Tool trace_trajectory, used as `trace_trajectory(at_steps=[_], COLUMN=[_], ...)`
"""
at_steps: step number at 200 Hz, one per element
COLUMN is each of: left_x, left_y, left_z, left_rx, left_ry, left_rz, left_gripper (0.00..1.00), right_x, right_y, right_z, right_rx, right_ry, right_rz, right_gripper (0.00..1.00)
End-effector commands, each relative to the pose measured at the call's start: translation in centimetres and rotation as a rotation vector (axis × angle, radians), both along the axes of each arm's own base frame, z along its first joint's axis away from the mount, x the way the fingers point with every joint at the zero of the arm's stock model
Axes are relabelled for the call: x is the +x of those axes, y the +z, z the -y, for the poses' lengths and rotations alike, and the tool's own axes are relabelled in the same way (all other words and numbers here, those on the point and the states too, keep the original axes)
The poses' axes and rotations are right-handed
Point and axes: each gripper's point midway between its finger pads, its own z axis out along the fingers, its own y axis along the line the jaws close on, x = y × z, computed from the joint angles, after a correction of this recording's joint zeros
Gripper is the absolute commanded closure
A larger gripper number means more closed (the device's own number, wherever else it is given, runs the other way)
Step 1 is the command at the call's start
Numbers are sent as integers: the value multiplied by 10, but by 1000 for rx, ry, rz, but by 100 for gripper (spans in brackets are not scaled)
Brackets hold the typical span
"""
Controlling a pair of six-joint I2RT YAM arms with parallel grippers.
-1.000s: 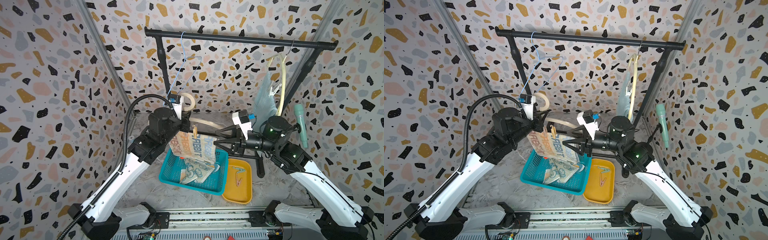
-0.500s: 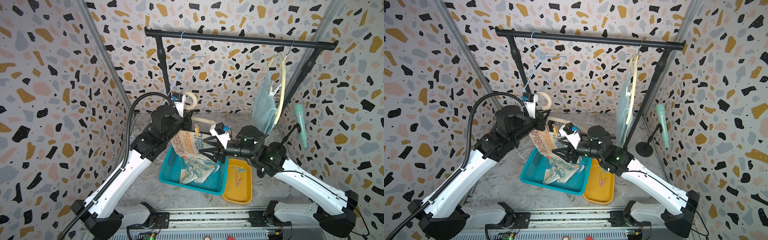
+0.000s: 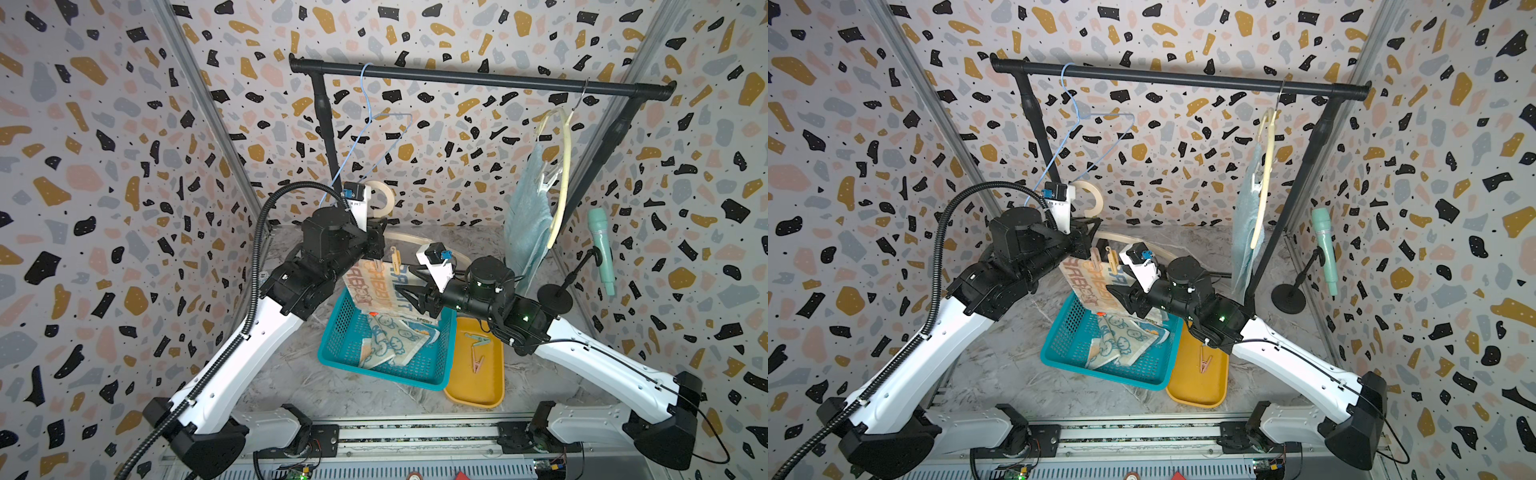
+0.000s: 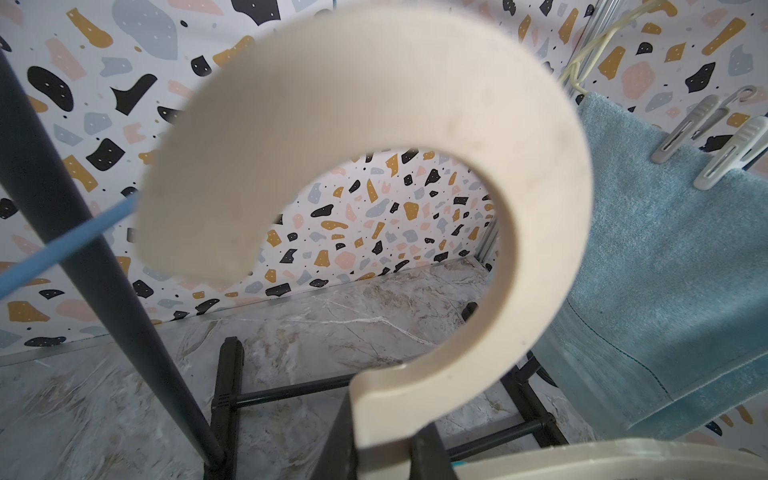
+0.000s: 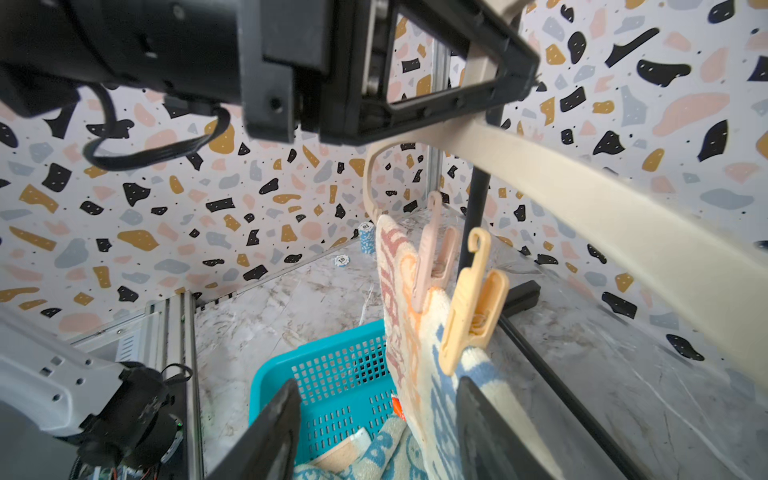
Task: Remove the clothespins securing towels to the hanger
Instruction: Remove the clothespin from the hanger.
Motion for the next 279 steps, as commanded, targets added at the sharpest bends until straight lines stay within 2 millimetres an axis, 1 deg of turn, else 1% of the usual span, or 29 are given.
trace_trajectory(at_steps=[1,24,56,87,123,140,189,218,241,279], left_x=[-4,-5,-7,-7,-4,-2,6,5,4,1], left_y=[29,29,33,35,34,33,22,23,24,23], left_z=[0,0,2,4,5,5,12,14,14,20], left_rx=[-59,-68,-88,-95,-109,-113,-93,-89,-79,-75], left_ry=[-9,-9,-27,-34,-27,-17,-16,-28,-32,-65], left_rz=[59,58,63,60,39,24,-49,-63,-74,-95], left_gripper=[100,100,100,100,100,100,100,100,100,100], right_x=[14,24,32,43,45,47,53,57,61,63], right_y=[14,11,11,16,24,24,30,35,31,33], right_z=[1,1,-1,3,4,5,5,7,8,8], right_rx=[38,39,39,52,67,59,43,40,15,17], right_ry=[-79,-124,-156,-218,-235,-250,-275,-296,-312,-315], right_rz=[27,25,26,38,60,72,112,129,123,122], right_gripper=[40,40,40,40,40,40,40,39,39,38])
